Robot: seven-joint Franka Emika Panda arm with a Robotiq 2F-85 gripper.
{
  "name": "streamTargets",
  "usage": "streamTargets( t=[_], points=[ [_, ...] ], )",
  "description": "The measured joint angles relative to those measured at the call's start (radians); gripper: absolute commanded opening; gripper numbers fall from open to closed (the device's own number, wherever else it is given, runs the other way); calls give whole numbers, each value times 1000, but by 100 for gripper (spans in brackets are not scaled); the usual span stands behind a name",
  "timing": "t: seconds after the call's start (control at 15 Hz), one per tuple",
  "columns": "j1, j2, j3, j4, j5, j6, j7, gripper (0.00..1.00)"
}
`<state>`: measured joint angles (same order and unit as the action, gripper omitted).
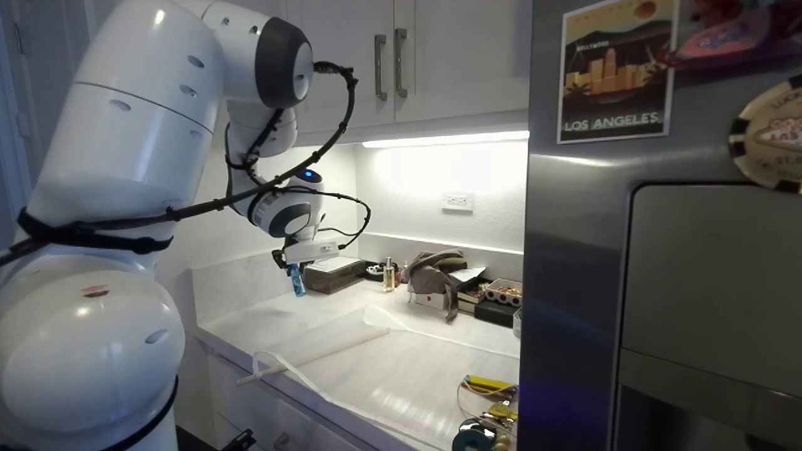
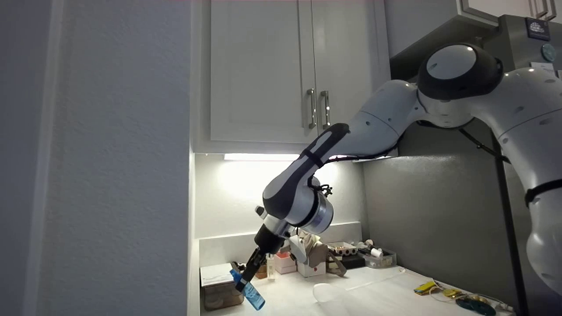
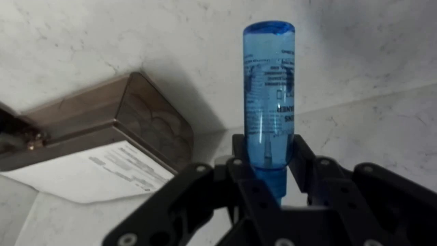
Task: Place the blue bottle upright on the bottom right corner of the counter, hang the white object on the side of the fridge
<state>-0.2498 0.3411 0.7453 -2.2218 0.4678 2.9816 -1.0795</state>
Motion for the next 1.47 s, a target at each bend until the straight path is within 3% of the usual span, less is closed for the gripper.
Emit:
streamTargets(
  t=[0.27, 0.6, 1.0, 1.47],
  points=[
    [-188, 19, 232, -5, 156, 57, -154, 10],
    [-384, 103, 406, -5, 199, 83, -258, 10],
    [-497, 253, 465, 2, 165, 83, -322, 10],
    [-545, 468, 508, 2, -206, 95, -169, 10]
  ],
)
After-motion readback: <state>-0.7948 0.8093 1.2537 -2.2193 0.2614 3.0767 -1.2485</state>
